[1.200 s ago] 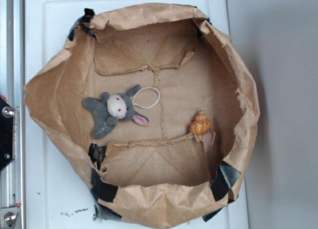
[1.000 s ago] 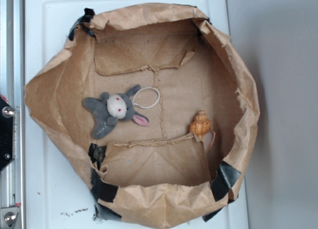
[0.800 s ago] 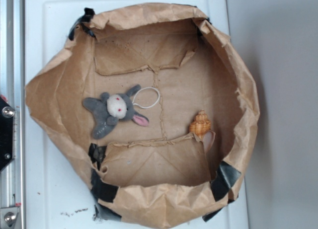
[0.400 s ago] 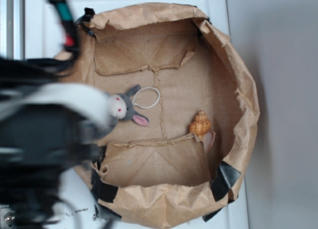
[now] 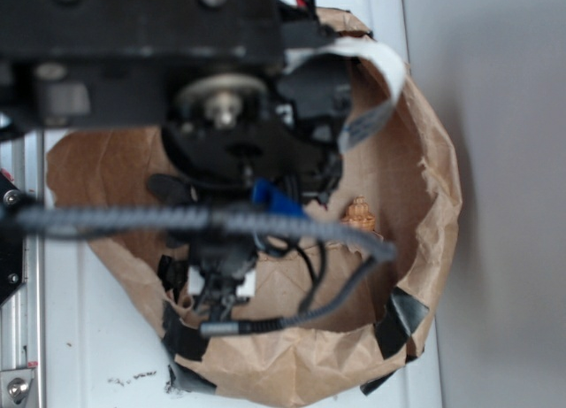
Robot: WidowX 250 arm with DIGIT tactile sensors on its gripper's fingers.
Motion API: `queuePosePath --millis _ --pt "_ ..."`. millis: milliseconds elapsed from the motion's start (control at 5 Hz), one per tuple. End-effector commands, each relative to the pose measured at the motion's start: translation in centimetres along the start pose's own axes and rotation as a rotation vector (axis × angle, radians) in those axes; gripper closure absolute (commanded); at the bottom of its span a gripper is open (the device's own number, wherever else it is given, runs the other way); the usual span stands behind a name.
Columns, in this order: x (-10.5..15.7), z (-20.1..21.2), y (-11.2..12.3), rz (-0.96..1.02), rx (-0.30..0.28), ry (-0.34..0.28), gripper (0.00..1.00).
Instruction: Grab the gray animal.
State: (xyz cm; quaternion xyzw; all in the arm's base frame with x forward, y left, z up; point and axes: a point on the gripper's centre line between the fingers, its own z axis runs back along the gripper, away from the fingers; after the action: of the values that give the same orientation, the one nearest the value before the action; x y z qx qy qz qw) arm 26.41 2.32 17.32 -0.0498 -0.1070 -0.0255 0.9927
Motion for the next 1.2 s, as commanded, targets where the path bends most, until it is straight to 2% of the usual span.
queuePosePath --millis 0,200,1000 --pt "-3.5 -1.9 1.7 -0.083 0.032 -0.035 0.0" --pt "-4.4 -3.8 1.9 -0.106 0.049 -0.01 0.0" --pt "-4.4 -3.8 1.9 -0.106 0.049 -0.01 0.0"
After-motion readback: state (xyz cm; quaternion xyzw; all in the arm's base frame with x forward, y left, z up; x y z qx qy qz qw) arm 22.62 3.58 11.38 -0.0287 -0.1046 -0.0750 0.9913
